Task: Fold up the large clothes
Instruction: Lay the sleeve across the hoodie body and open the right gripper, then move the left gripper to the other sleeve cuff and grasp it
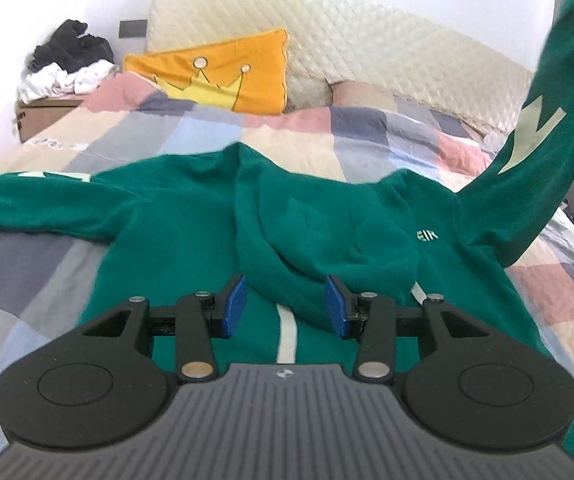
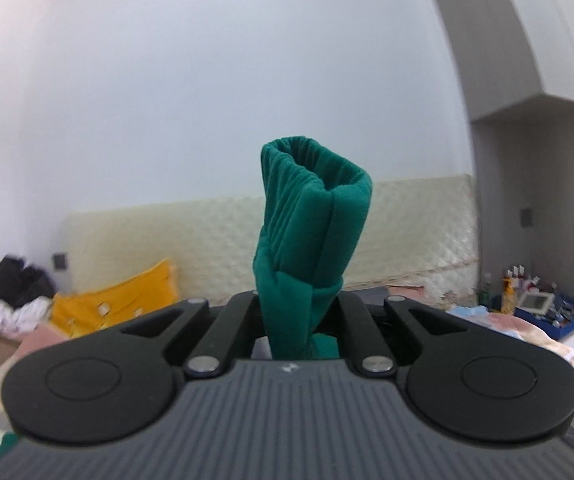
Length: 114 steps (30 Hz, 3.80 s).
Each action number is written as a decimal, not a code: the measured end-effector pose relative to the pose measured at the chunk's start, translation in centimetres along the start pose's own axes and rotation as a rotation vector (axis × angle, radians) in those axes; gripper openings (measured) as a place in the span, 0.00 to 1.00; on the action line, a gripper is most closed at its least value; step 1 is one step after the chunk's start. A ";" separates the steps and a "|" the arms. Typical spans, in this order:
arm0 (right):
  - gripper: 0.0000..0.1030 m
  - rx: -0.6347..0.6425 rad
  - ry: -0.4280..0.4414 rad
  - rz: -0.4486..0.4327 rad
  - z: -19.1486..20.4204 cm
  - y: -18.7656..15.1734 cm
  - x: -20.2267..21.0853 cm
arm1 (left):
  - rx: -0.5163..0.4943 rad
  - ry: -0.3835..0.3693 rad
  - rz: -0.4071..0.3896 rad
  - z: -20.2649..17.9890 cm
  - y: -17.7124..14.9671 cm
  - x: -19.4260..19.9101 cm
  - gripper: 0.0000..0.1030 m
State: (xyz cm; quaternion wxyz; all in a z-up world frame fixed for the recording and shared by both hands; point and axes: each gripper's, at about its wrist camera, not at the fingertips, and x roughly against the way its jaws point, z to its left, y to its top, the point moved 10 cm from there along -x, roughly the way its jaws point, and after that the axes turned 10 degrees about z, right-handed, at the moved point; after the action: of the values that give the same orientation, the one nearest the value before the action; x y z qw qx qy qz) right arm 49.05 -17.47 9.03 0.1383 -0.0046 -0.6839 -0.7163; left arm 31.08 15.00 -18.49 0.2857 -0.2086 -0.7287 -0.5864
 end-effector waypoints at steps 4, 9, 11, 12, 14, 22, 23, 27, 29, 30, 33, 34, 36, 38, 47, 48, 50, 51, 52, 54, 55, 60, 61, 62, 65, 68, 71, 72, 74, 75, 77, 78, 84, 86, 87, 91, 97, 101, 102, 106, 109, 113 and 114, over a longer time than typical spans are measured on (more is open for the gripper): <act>0.08 0.085 0.073 0.020 6.0 -2.1 1.0 | 0.061 -0.021 0.002 1.8 0.2 0.6 0.47; 0.08 0.192 0.166 0.069 12.8 -6.8 2.2 | 0.107 -0.040 -0.012 3.6 0.2 1.7 0.47; 0.08 0.210 0.199 0.099 14.5 -9.3 1.9 | 0.114 -0.044 -0.022 4.2 0.1 2.2 0.47; 0.08 0.209 0.211 0.113 15.5 -10.2 1.9 | 0.120 -0.043 -0.024 4.5 0.2 2.3 0.47; 0.08 0.200 0.236 0.153 17.2 -12.9 1.8 | 0.145 -0.044 -0.029 5.4 0.2 2.4 0.47; 0.08 0.236 0.335 0.327 23.3 -24.1 3.2 | 0.318 -0.045 -0.057 10.9 0.6 2.9 0.47; 0.09 0.244 0.348 0.354 24.0 -25.5 3.3 | 0.332 -0.048 -0.063 11.3 0.7 2.9 0.47; 0.10 0.305 0.375 0.435 25.8 -30.2 3.8 | 0.367 -0.074 -0.083 12.1 0.9 2.8 0.47; 0.10 0.318 0.385 0.464 26.5 -31.5 3.9 | 0.367 -0.098 -0.093 12.0 1.0 2.8 0.47; 0.10 0.314 0.386 0.477 26.4 -31.8 4.0 | 0.364 -0.109 -0.094 11.9 1.0 2.9 0.47; 0.13 0.274 0.401 0.507 25.7 -32.1 4.2 | 0.344 -0.126 -0.104 11.3 1.3 2.9 0.47; 0.15 0.263 0.408 0.523 25.6 -32.0 4.3 | 0.342 -0.134 -0.107 11.1 1.4 2.9 0.47; 0.49 0.241 0.443 0.553 25.5 -32.4 4.4 | 0.352 -0.162 -0.099 10.7 1.4 2.8 0.47; 0.71 0.219 0.479 0.567 25.7 -32.7 5.2 | 0.359 -0.177 -0.099 10.2 1.1 2.9 0.47; 0.73 0.156 0.551 0.587 22.8 -32.3 9.5 | 0.258 -0.200 -0.057 6.0 -0.1 2.3 0.39; 0.73 0.138 0.546 0.581 22.1 -32.1 9.8 | 0.235 -0.198 -0.051 5.4 -0.2 2.2 0.38; 0.73 0.111 0.534 0.561 20.9 -31.6 9.6 | 0.198 -0.206 -0.034 4.0 -0.6 1.8 0.33; 0.73 0.105 0.511 0.551 20.2 -31.3 9.3 | 0.185 -0.204 -0.021 3.5 -0.9 1.4 0.32; 0.72 0.094 0.485 0.542 19.5 -31.2 8.9 | 0.170 -0.198 -0.005 3.1 -1.2 1.0 0.28; 0.72 0.051 0.447 0.538 18.2 -31.2 7.7 | 0.138 -0.173 0.033 2.3 -2.0 -0.1 0.25; 0.70 0.029 0.430 0.537 17.6 -31.3 7.0 | 0.124 -0.159 0.052 2.0 -2.4 -0.7 0.23; 0.45 -0.074 0.352 0.565 14.7 -32.6 3.9 | 0.075 -0.076 0.128 1.5 -4.1 -3.8 0.22; 0.43 -0.088 0.342 0.575 14.3 -33.0 3.3 | 0.065 -0.039 0.150 1.7 -4.6 -4.6 0.22; 0.42 -0.095 0.333 0.583 13.9 -33.4 2.9 | 0.058 -0.013 0.170 2.0 -5.1 -5.2 0.22; 0.41 -0.126 0.329 0.610 13.2 -34.7 2.0 | 0.056 0.015 0.220 2.5 -6.2 -6.7 0.22; 0.41 -0.105 0.338 0.643 13.5 -36.1 1.2 | 0.038 0.044 0.234 2.5 -6.5 -7.3 0.22; 0.41 -0.103 0.346 0.665 13.5 -37.0 0.7 | 0.043 0.070 0.241 2.6 -6.7 -7.7 0.23; 0.41 -0.116 0.353 0.666 13.4 -37.1 0.7 | 0.043 0.077 0.238 2.5 -6.7 -7.8 0.23; 0.40 -0.156 0.358 0.673 13.1 -36.9 0.8 | 0.038 0.086 0.230 2.3 -6.6 -7.4 0.23; 0.40 -0.174 0.361 0.676 13.0 -36.7 0.8 | 0.034 0.092 0.226 2.3 -6.5 -7.2 0.23; 0.40 -0.210 0.365 0.673 12.6 -36.2 1.2 | 0.030 0.093 0.211 1.9 -6.1 -6.4 0.23; 0.41 -0.224 0.367 0.668 12.4 -35.8 1.5 | 0.031 0.095 0.205 1.9 -5.9 -6.1 0.23; 0.43 -0.210 0.370 0.609 12.1 -33.3 4.9 | 0.050 0.078 0.140 1.6 -4.9 -2.6 0.23; 0.43 -0.186 0.373 0.596 12.1 -32.7 6.1 | 0.044 0.068 0.115 1.6 -4.5 -1.1 0.24; 0.43 -0.176 0.372 0.588 12.1 -32.3 6.8 | 0.041 0.067 0.099 1.7 -4.2 -0.3 0.24; 0.43 -0.193 0.360 0.585 11.5 -32.0 8.9 | 0.047 0.053 0.058 2.6 -2.9 2.6 0.24; 0.43 -0.177 0.372 0.597 12.2 -32.5 10.7 | 0.089 0.032 0.036 6.3 -0.2 6.1 0.24; 0.43 -0.155 0.382 0.578 13.0 -32.4 10.5 | 0.120 0.079 0.042 11.2 1.6 7.4 0.25; 0.43 -0.159 0.386 0.581 13.1 -32.5 10.2 | 0.140 0.091 0.044 12.7 1.9 7.6 0.27; 0.43 -0.159 0.383 0.600 13.4 -33.2 9.4 | 0.234 0.148 0.061 19.3 2.6 7.2 0.40; 0.43 -0.160 0.382 0.607 13.6 -33.6 9.1 | 0.357 0.127 0.092 24.4 2.5 5.9 0.47; 0.43 -0.163 0.385 0.614 14.0 -34.0 8.6 | 0.446 0.170 0.123 30.3 2.2 3.8 0.49; 0.43 -0.159 0.381 0.617 14.1 -34.2 8.3 | 0.461 0.180 0.120 31.6 2.1 3.3 0.49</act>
State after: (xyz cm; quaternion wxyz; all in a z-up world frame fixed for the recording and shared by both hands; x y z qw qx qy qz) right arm 31.48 -4.32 -21.89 0.4718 -0.0878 -0.5547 -0.6797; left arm 24.48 46.17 -19.50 0.4236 -0.1279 -0.8012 -0.4030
